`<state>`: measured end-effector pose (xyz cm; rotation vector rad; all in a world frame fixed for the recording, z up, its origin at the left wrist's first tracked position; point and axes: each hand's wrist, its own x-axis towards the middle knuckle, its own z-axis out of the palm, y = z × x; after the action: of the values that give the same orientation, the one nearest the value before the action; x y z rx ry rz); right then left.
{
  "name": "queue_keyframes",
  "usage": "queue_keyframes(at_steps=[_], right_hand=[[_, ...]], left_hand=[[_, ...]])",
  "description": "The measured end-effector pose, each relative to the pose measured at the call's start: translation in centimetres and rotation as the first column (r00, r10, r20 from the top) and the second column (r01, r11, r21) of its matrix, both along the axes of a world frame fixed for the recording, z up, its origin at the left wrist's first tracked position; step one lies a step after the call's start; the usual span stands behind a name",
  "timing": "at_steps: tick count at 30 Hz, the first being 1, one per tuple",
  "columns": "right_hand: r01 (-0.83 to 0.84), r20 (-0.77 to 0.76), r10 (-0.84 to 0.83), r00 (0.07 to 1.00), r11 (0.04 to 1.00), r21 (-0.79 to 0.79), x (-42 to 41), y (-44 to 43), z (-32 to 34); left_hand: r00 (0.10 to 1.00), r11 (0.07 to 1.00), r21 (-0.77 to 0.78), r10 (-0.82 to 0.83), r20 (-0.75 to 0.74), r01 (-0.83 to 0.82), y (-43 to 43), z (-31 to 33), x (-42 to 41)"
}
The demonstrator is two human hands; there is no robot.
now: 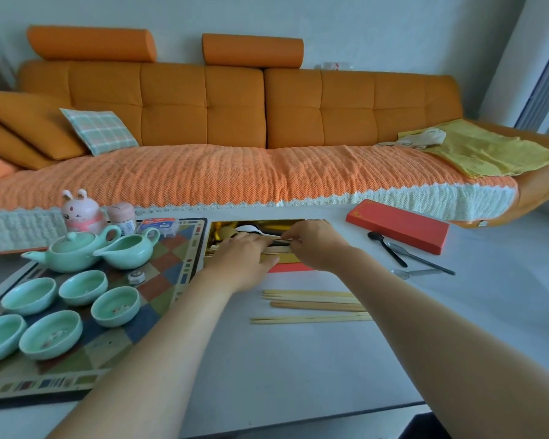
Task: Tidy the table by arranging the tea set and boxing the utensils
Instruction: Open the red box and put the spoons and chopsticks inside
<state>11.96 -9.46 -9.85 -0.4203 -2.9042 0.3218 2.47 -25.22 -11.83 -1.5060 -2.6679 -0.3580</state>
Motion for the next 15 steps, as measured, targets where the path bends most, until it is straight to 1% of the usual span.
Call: queue_keyframes(at_steps=[3,5,7,9,13,15], right_hand=[[0.004,-0.104,-0.011,0.995,0.998,-0.069,1.3,0.6,0.4],[0.008,-0.165,-0.019,0.986,0.998,-0.069,2.6,1.2,0.8],[0.018,-0.184,-0.031,0.982,0.997,-0.069,4.4,2.1,1.2],[0.051,-0.158,-0.061,0.985,0.996,-0.07,6.4,3.2,1.4],[0.176,-0.073,-0.181,0.981,0.982,-0.07,10.9,5.5,1.5],[0.22,-0.027,-0.221,0.975,0.975,-0.042,12.9,6.7,1.3]], left_hand=[[0.999,0.998,0.054,-0.01,-0.042,0.012,0.7,0.8,1.0],[0.998,0.992,0.118,-0.033,-0.048,0.039,1.5,1.4,2.1],[0.996,0.988,0.14,-0.058,-0.072,0.068,2.6,1.9,3.4],[0.993,0.986,0.135,-0.086,-0.079,0.096,3.7,2.2,4.8],[0.989,0.986,0.093,-0.132,-0.072,0.138,5.9,2.2,7.6],[0.984,0.984,0.069,-0.162,-0.07,0.166,7.0,2.1,8.9]])
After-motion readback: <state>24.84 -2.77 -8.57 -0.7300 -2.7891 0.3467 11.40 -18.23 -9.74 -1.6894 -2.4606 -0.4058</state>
